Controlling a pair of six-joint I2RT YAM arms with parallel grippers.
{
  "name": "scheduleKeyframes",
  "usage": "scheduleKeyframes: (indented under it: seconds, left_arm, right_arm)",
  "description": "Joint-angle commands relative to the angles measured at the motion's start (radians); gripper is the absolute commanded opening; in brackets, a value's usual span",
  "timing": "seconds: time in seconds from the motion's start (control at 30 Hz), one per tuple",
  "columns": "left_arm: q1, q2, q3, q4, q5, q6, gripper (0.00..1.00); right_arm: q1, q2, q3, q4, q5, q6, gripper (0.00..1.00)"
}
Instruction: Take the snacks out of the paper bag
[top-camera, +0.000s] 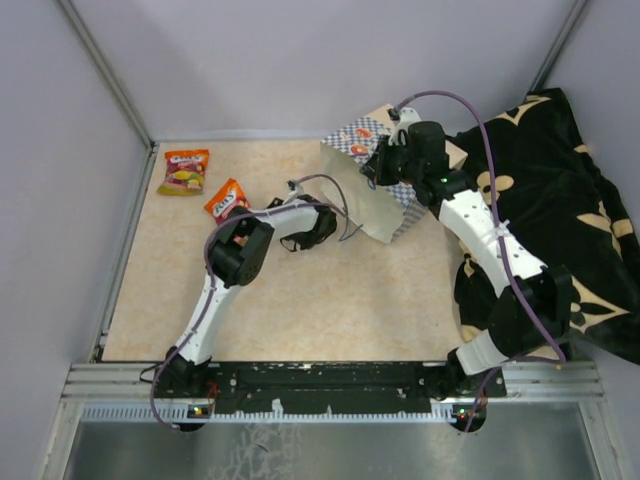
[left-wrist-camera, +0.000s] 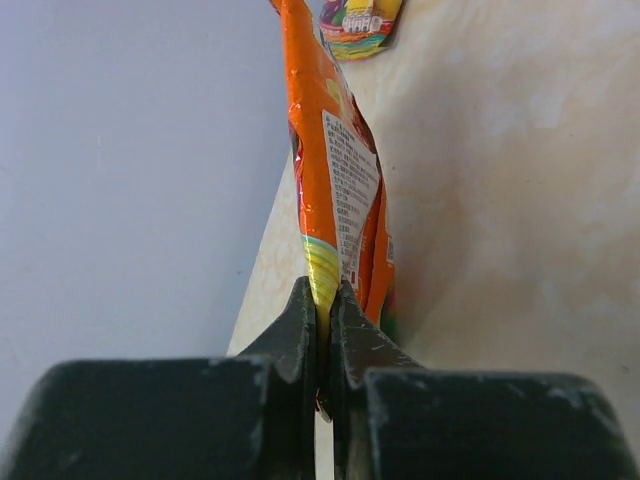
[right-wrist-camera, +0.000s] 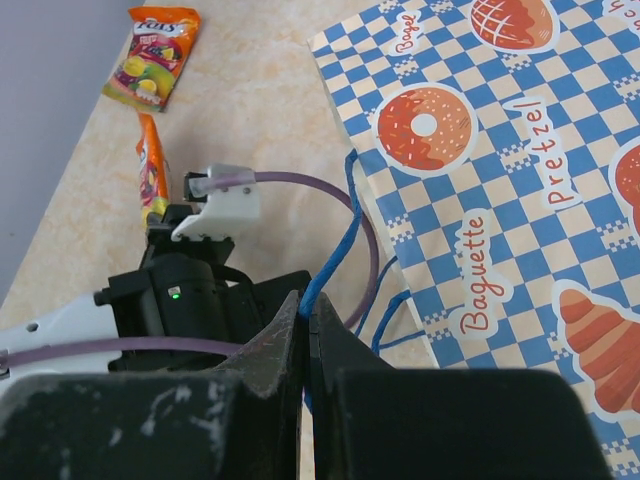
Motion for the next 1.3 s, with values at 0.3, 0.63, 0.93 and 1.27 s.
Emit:
scheduleKeyframes:
  seconds: [0.3, 0.63, 0.93, 1.27]
  left_arm:
    - [-0.004, 0.216, 0.357, -0.062, -0.021, 0.244, 0.0]
    - [0.042, -0.325, -0.217, 1.002, 0.901, 1.156, 0.0]
    - [0.158, -0.204, -0.106, 0.995, 0.952, 1.413, 0.0]
    - [0.293, -0.025, 0.067, 1.068, 1.019, 1.61, 0.0]
  right_arm:
    - [0.004, -0.054, -0.031, 0.031, -0.009, -0.026, 0.0]
    - [0.001, -0.08, -0.042, 0.006, -0.005, -0.069, 0.0]
    - [0.001, -0.064, -0.04, 0.038, -0.032, -0.048, 0.0]
    - [0.001, -0.042, -0.076, 0.112, -0.09, -0.016, 0.0]
